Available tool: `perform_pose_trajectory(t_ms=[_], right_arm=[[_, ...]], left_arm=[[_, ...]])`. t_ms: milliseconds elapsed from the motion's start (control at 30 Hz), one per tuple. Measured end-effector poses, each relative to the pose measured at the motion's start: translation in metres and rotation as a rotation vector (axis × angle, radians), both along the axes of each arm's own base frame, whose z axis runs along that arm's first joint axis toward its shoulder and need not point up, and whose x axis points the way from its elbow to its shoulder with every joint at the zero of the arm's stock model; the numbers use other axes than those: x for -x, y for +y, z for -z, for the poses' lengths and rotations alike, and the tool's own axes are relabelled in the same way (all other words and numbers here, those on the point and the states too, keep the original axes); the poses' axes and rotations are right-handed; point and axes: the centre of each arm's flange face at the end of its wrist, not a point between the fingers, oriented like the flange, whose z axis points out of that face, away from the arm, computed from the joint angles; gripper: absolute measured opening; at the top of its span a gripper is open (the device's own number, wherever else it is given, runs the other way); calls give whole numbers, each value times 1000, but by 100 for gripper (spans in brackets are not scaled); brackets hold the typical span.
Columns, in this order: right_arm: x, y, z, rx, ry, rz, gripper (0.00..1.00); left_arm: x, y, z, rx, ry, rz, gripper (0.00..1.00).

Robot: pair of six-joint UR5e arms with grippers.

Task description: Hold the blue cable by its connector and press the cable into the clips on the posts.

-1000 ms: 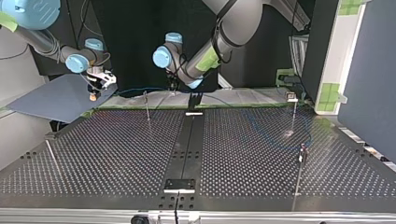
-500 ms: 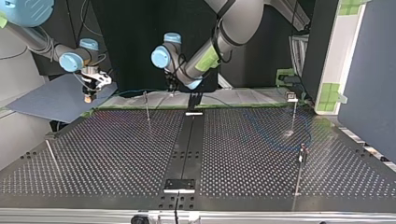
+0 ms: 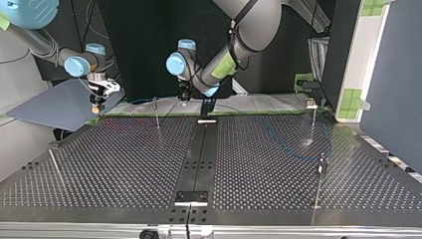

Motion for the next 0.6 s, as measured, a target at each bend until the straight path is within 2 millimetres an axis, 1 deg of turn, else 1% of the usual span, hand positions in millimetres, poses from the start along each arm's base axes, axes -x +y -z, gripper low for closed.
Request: perform_pose_trajectory(t_ms=[300, 400, 533, 600], right_arm=[[-4, -4, 5, 21, -3, -11, 0], [-6, -6, 9, 19, -3, -14, 0], [-8, -6, 23, 4, -3, -17, 0], [-9, -7, 26, 2, -3, -18, 0]], left_arm=[[-11, 1, 10, 8, 1, 7, 0], [-18, 1, 7, 17, -6, 2, 0], [-28, 3, 3, 29, -15, -4, 0], [-33, 5, 1, 34, -17, -8, 0]])
